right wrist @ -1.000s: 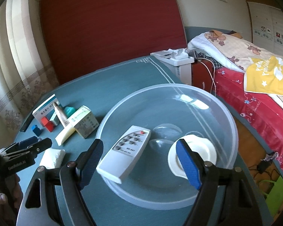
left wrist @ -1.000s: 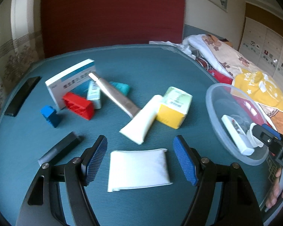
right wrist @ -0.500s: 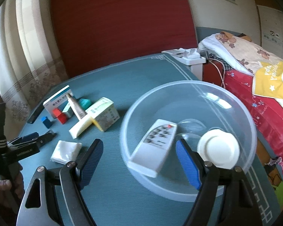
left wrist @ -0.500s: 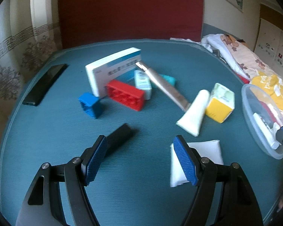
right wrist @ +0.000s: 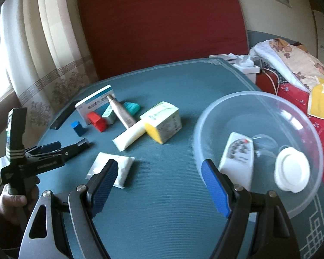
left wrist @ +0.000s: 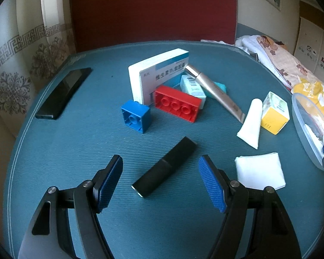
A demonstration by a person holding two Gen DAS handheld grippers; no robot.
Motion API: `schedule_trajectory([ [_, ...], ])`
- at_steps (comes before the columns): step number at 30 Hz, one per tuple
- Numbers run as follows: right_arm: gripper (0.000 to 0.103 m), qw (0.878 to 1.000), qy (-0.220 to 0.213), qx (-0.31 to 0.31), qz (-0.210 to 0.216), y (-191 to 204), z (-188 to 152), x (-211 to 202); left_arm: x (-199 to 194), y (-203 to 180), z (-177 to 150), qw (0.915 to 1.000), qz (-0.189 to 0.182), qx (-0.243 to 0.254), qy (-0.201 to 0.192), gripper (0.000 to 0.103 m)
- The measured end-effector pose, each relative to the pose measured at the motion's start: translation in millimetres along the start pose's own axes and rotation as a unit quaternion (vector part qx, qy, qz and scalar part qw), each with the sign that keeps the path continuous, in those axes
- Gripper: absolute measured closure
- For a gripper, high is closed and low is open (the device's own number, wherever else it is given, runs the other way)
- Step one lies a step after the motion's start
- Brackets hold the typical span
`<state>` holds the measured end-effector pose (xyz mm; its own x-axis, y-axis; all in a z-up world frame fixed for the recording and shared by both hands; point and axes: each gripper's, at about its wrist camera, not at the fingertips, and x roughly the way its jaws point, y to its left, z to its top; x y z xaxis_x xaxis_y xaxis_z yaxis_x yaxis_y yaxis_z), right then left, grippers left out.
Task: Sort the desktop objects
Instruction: 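Move the left gripper to the black case while the right gripper approaches the white tissue pack, then grasp the black case with the left gripper while the right gripper grasps the tissue pack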
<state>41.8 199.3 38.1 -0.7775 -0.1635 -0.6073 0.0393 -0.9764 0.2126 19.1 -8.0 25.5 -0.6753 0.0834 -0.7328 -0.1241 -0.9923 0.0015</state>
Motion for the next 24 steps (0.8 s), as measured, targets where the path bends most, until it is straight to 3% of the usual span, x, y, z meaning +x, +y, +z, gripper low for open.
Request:
schedule_trajectory([
  [7, 0.02, 1.0, 0.016, 0.003, 0.025, 18.1, -1.3, 12.4, 14.7, 6.7, -1.5, 0.9996, -0.015, -0.009, 0.02, 0.027],
  [13, 0.017, 0.998, 0.042, 0.002, 0.042, 34.1, -3.5, 29.4, 20.1, 3.3, -2.6, 0.9998, -0.004, 0.003, 0.018, 0.027],
  [16, 0.017, 0.998, 0.051, -0.002, 0.045, 41.4, -3.2, 37.8, 20.3, -2.3, -3.4, 0.9998, -0.002, 0.018, 0.013, 0.04],
  [18, 0.017, 0.997, 0.057, -0.004, 0.047, 45.6, -3.0, 42.7, 19.4, -4.6, -3.1, 0.9997, -0.008, 0.022, 0.009, 0.055],
  [24, 0.016, 0.996, 0.075, -0.014, 0.051, 63.0, -2.1, 60.1, 19.4, 1.6, -2.0, 0.9998, -0.02, 0.002, 0.003, 0.068],
])
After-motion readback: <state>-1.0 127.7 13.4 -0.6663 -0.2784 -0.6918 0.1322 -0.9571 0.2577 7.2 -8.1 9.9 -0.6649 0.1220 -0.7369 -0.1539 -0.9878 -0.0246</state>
